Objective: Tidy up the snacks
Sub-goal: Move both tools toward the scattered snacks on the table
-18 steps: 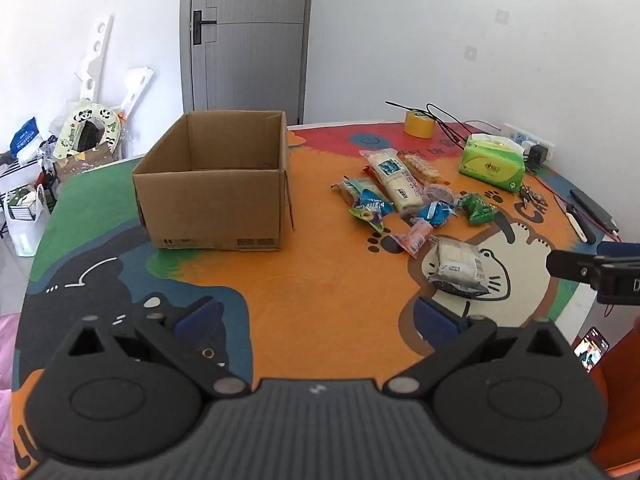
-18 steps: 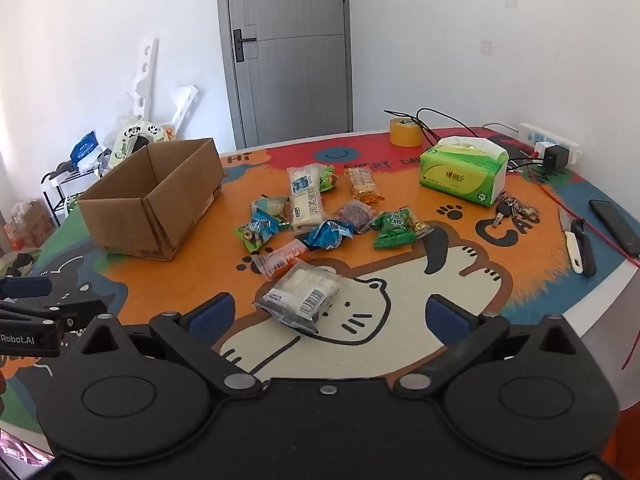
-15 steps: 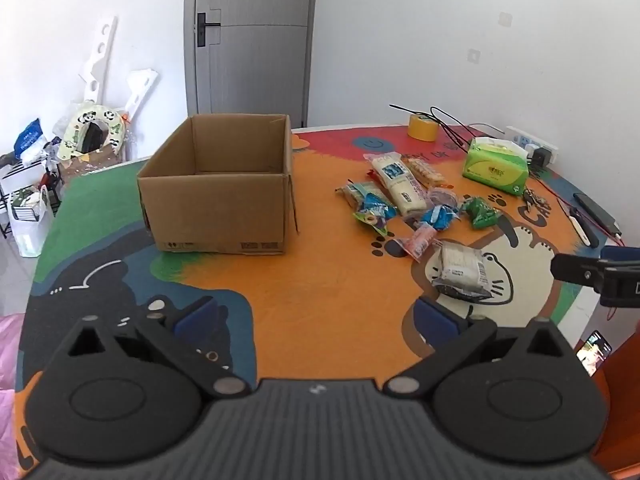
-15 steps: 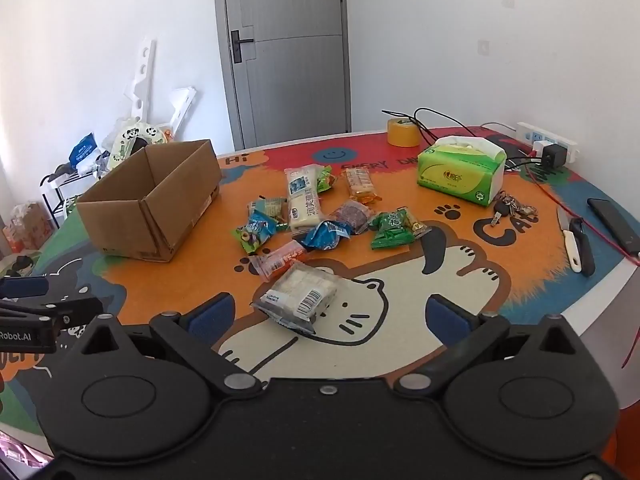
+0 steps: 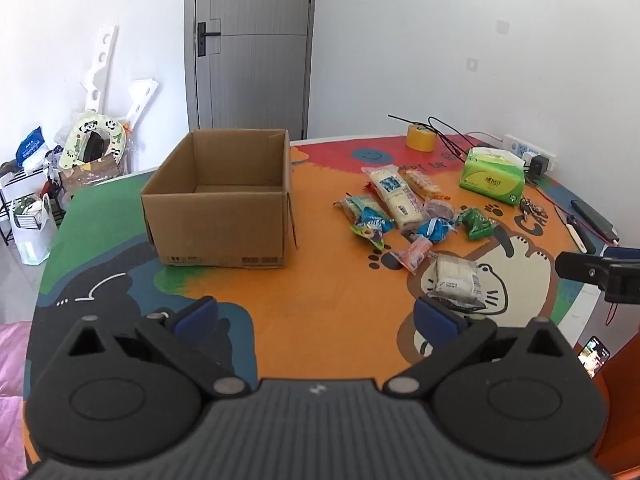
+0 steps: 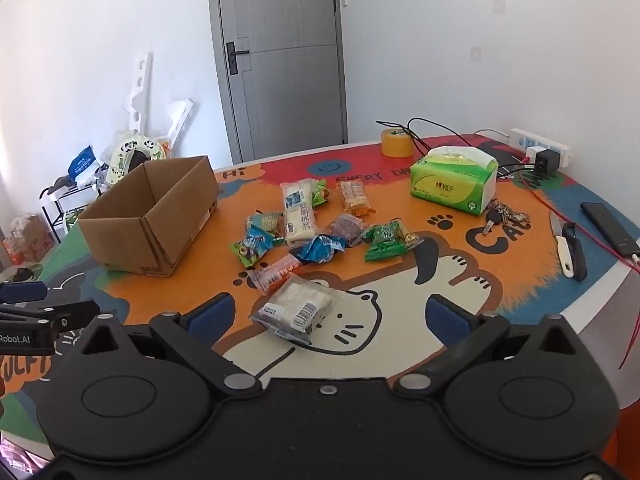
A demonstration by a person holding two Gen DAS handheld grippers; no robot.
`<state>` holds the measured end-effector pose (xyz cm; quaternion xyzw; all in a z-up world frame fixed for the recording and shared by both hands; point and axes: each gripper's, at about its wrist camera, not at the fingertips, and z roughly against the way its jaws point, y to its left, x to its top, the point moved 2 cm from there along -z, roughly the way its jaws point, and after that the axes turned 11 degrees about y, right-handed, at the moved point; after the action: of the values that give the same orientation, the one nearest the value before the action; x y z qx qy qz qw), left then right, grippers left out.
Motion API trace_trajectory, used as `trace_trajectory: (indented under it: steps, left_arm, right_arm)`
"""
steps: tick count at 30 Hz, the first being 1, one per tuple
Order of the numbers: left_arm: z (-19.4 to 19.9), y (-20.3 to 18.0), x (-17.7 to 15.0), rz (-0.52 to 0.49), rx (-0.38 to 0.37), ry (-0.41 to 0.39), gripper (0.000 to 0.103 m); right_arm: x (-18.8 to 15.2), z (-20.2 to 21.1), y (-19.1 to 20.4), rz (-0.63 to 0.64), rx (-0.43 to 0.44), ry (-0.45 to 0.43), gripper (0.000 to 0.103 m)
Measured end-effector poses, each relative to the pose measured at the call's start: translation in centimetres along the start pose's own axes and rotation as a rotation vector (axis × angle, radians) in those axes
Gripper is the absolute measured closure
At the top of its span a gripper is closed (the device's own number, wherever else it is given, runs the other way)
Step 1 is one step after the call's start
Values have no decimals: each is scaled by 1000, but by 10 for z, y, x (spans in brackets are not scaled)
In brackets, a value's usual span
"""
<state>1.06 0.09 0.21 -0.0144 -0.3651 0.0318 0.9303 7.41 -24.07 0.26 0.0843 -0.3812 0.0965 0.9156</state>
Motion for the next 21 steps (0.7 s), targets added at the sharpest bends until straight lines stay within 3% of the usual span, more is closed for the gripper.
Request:
trace_trajectory:
  steps: [21]
  left_arm:
    - [11,-5,2,-10,-17,-15,0]
  right_arm:
    - [0,5,5,34,20,-24,0]
